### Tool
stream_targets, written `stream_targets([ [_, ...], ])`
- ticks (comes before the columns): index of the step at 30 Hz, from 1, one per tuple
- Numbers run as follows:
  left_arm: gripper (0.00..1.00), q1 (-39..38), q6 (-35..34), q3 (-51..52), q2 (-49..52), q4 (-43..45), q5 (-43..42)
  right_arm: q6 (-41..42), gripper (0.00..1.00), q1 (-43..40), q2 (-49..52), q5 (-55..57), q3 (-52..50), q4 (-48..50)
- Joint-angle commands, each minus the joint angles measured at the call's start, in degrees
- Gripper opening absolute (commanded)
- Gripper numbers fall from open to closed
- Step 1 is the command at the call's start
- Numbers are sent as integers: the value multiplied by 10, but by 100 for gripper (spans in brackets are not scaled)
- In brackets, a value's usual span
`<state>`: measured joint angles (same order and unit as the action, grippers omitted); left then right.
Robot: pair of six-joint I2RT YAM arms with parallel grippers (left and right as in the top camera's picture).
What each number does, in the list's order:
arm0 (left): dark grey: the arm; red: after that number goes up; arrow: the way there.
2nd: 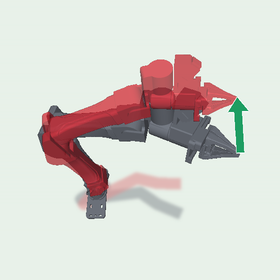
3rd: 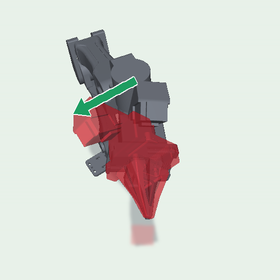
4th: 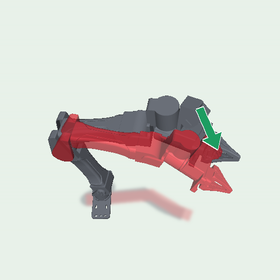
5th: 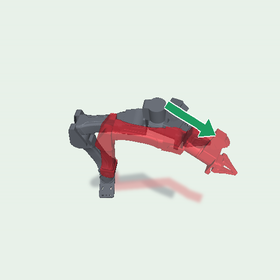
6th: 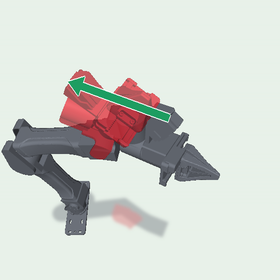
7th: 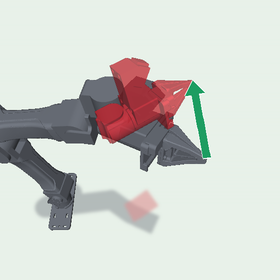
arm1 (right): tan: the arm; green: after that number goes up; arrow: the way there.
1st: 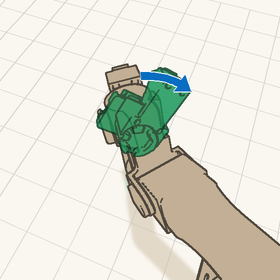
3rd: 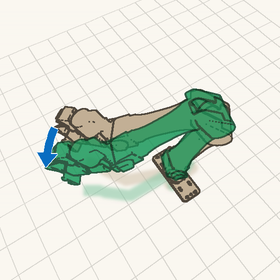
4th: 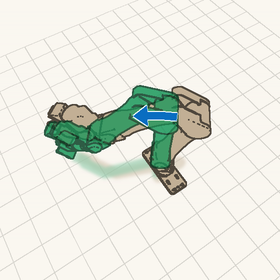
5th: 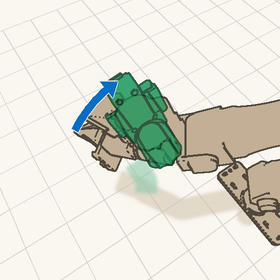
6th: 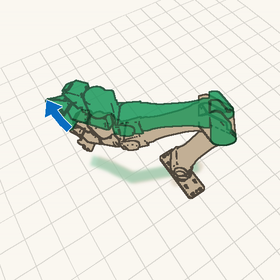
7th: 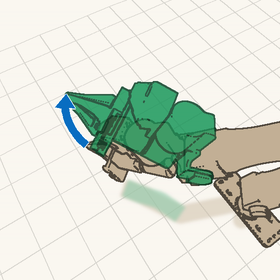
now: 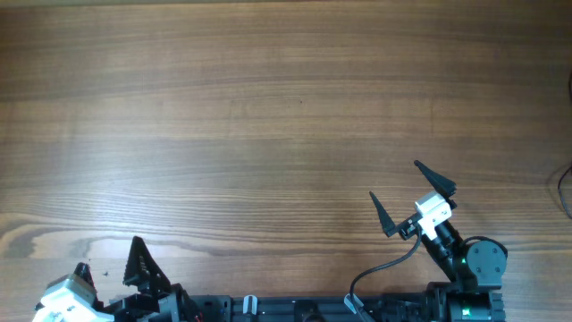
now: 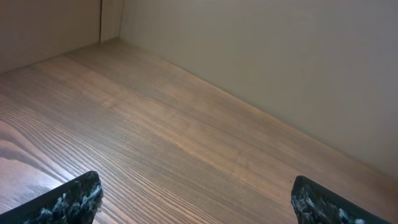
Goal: Untangle cables
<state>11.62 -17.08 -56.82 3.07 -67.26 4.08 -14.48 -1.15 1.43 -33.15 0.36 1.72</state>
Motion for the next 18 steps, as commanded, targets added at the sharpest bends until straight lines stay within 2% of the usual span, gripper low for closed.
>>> stream_targets([
  [1,98,-3,-3,3,-5,2,7,-5,100,3,6,3,-1,2],
  [5,98,-3,-3,3,-5,2,7,-2,100,3,7,11,-1,2],
  [7,98,-3,-3,3,-5,2,7,51,99,3,7,102,0,2],
  [10,99,-3,-3,3,-5,2,7,72,100,3,7,233,0,1],
  [12,99,-3,-3,3,-5,2,7,146,100,3,7,292,0,-3],
  [14,99,-3,-3,3,-5,2,7,192,100,3,7,324,0,-10],
  [18,99,-3,-3,3,-5,2,7,193,100,3,7,338,0,-12],
])
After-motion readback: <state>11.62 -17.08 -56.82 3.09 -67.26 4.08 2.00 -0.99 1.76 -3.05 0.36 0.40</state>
